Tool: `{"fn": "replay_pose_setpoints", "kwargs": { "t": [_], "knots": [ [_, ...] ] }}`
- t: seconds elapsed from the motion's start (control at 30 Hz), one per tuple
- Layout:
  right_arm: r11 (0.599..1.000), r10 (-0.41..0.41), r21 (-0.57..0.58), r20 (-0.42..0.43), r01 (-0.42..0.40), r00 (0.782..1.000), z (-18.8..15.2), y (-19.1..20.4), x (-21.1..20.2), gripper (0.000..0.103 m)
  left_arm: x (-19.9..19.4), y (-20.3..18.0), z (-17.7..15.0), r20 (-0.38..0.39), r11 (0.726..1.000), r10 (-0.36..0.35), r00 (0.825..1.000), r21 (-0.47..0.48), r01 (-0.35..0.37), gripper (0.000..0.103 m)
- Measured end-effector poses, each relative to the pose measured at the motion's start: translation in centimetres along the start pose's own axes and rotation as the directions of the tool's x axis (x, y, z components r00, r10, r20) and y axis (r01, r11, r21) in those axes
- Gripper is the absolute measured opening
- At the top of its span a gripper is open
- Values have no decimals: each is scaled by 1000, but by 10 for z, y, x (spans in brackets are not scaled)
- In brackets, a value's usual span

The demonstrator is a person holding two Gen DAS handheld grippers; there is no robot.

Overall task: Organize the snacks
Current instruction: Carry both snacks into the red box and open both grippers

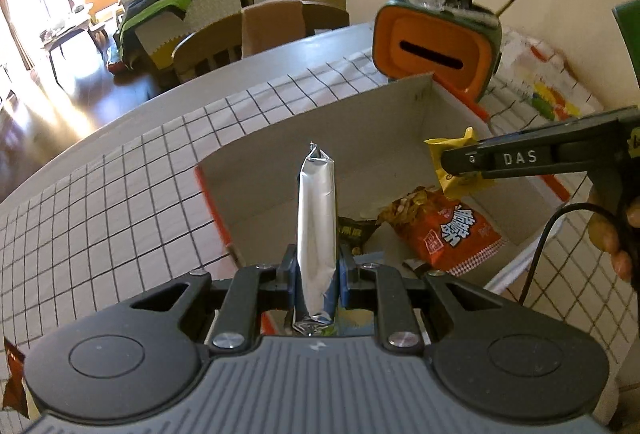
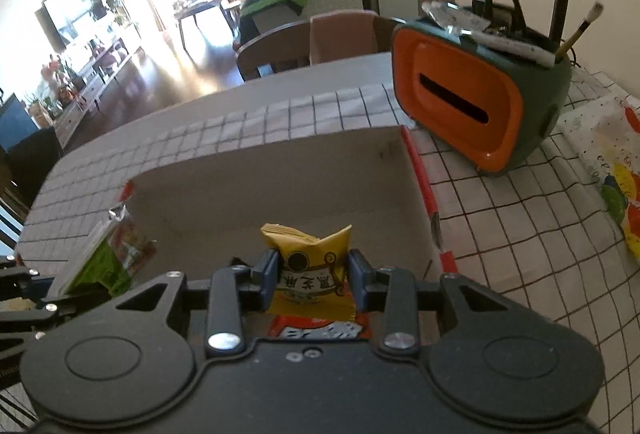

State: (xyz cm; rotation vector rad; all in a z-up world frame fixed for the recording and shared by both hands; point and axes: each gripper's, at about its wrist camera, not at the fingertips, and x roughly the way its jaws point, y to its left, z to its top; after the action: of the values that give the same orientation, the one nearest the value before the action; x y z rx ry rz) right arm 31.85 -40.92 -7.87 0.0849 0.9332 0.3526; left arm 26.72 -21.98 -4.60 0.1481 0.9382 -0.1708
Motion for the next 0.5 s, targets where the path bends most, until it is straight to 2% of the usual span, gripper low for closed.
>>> {"fn": "replay_pose_setpoints", "kwargs": {
  "t": [0.27, 0.5],
  "knots": [
    [999, 14, -31, -84, -17, 996, 5, -10, 32, 36, 37, -18, 11, -73, 999, 41, 996, 37, -38, 19],
    [997, 33, -60, -133, -42, 990, 4, -5, 46, 36, 65, -19, 14, -167, 999, 30, 986, 33, -25, 19]
  ]
}}
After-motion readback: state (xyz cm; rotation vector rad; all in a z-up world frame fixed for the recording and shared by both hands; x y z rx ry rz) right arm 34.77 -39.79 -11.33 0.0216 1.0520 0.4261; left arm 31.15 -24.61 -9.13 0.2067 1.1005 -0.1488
